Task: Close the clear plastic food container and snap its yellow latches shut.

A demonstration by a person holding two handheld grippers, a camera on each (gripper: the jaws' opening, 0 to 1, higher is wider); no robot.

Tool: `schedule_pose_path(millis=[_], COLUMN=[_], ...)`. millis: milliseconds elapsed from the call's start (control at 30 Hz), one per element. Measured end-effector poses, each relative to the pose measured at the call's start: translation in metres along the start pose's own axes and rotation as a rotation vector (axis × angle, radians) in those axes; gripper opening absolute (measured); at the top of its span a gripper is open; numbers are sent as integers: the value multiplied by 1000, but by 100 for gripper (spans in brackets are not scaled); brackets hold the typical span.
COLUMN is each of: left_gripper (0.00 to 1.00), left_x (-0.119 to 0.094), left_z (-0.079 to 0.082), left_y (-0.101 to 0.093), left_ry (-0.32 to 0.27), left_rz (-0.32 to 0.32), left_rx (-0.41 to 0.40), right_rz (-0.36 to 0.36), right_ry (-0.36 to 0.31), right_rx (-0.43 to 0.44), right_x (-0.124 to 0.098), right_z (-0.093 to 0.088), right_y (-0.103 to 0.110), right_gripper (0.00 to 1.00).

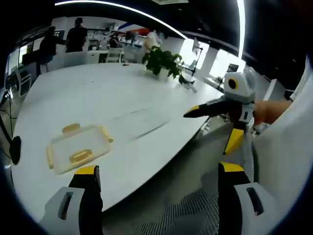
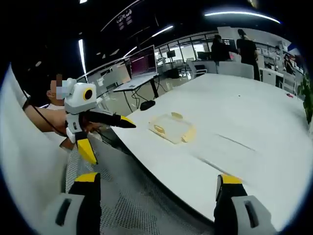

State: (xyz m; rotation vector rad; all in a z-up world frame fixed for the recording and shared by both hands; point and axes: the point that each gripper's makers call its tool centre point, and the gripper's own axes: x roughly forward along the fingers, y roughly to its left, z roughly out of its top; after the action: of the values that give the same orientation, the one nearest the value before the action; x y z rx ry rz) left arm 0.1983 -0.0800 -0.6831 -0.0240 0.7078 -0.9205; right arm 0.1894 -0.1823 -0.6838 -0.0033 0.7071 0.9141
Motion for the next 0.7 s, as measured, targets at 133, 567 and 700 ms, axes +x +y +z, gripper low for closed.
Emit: schedule_pose_path(millis=[133, 567, 700], left_gripper=[98, 97, 97], left_x=[-1, 1, 0], left_z=[-1, 1, 1], left_y=[1, 0, 1], left_ry=[1, -3, -4], left_rz=[1, 3, 4], left_rx=[2, 7, 5], right_rz=[4, 3, -4], right_ry=[-1, 12, 16], right_rx=[-1, -13, -13], right_x=[0, 0, -1], right_z=[0, -2, -3], right_y=[1, 0, 0], right_gripper=[99, 89, 91])
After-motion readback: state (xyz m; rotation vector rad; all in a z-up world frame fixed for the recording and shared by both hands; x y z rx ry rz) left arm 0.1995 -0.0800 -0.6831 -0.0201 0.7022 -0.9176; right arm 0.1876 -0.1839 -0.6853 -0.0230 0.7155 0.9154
